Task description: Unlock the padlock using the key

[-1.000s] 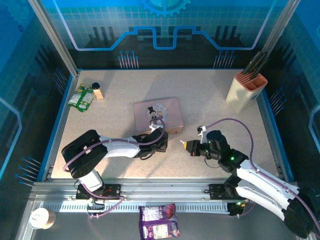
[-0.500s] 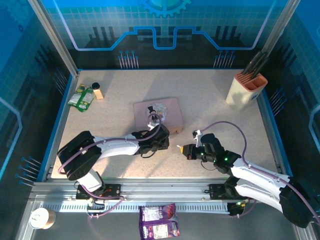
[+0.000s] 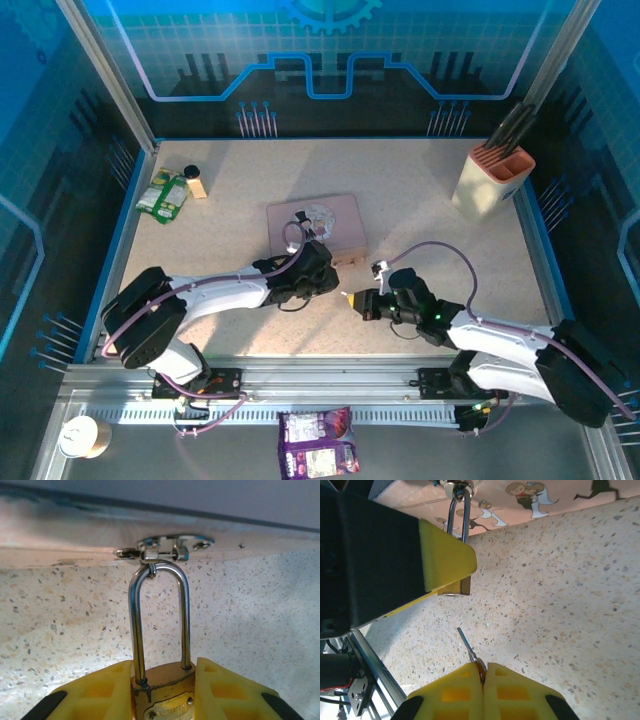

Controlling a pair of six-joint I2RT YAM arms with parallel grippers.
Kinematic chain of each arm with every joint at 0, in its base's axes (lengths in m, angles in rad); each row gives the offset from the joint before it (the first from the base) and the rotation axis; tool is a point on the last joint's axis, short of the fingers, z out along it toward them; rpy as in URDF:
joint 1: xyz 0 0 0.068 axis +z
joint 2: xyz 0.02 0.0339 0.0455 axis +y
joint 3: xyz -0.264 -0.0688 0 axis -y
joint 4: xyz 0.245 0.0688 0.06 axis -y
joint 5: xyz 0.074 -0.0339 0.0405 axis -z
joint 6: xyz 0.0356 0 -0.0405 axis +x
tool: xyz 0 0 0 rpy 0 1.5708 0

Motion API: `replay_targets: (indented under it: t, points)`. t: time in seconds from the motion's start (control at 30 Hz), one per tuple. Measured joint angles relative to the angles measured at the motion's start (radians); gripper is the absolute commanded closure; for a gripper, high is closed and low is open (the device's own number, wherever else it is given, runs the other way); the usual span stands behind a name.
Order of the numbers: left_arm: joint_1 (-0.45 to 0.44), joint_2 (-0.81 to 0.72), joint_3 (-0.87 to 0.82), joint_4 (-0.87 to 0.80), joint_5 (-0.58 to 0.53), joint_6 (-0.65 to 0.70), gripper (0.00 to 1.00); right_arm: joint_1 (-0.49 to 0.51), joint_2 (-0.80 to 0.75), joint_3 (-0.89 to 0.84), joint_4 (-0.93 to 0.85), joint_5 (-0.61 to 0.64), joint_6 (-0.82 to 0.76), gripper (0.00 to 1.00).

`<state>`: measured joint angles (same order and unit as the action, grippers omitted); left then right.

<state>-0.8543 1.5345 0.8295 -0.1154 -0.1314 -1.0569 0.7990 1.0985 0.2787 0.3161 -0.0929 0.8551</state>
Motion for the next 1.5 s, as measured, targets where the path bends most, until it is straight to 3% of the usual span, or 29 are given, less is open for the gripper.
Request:
replay_targets:
  t: [0.23,0.43,0.7,1.17,1.5]
  points:
    - [0.026,-0.018,-0.002,0.053,0.034,-0.085,0.85,0.088,0.074,0.0,0.119,0.065,0.045,1.0]
    - [0.035,-0.019,-0.021,0.101,0.056,-0.13,0.85,0.1,0.077,-0.022,0.19,0.134,0.073,1.0]
    - [0.04,-0.019,-0.038,0.117,0.058,-0.142,0.88,0.105,-0.044,-0.051,0.118,0.225,0.096,1.0]
    - [0.04,-0.017,-0.111,0.253,0.058,-0.177,0.96,0.084,-0.006,-0.098,0.183,0.2,0.264,1.0]
    - [0.04,-0.018,-0.139,0.333,0.05,-0.226,0.98,0.024,-0.07,-0.124,0.18,0.178,0.44,1.0]
